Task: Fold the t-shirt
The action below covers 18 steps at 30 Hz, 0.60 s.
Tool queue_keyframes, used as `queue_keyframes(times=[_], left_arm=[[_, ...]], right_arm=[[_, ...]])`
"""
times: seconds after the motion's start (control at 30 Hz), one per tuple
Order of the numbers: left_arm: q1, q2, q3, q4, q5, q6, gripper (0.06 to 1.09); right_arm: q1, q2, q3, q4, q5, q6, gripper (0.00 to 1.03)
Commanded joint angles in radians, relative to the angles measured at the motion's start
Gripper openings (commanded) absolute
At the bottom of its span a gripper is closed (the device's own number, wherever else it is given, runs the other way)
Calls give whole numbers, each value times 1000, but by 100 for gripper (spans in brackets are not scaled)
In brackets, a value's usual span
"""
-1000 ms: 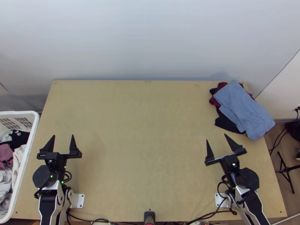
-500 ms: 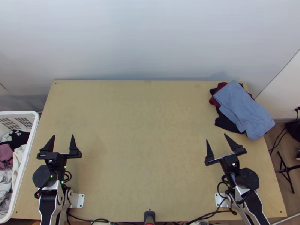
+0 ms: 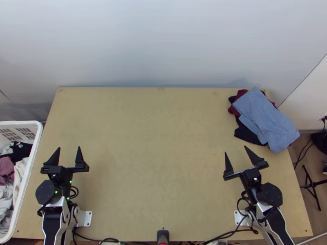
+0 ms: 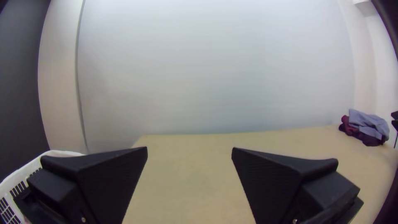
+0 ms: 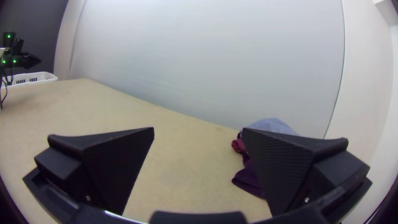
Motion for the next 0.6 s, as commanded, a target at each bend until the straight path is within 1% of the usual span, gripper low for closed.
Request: queue_keyframes(times=[0.0,0.2,0.23,0.37,0.4,0.47,0.57], left_arm=[[-5,0,0,1,7,-39,105],[-5,0,0,1,7,-39,105],[-5,0,-1,1,7,-39,105],[-25,0,0,-1,33,-46,105],[-37,0,-1,-1,33,-63,105],[-54,0,-1,-1,33,-88,105],[-57,0,-1,-2,33,-92,105]], right_arm=[[1,0,0,0,0,7,98],[1,0,0,0,0,7,98],[1,0,0,0,0,17,98],[2,0,0,0,0,182,98],[2,0,0,0,0,197,98],[1,0,0,0,0,195,98],[1,0,0,0,0,197,98]])
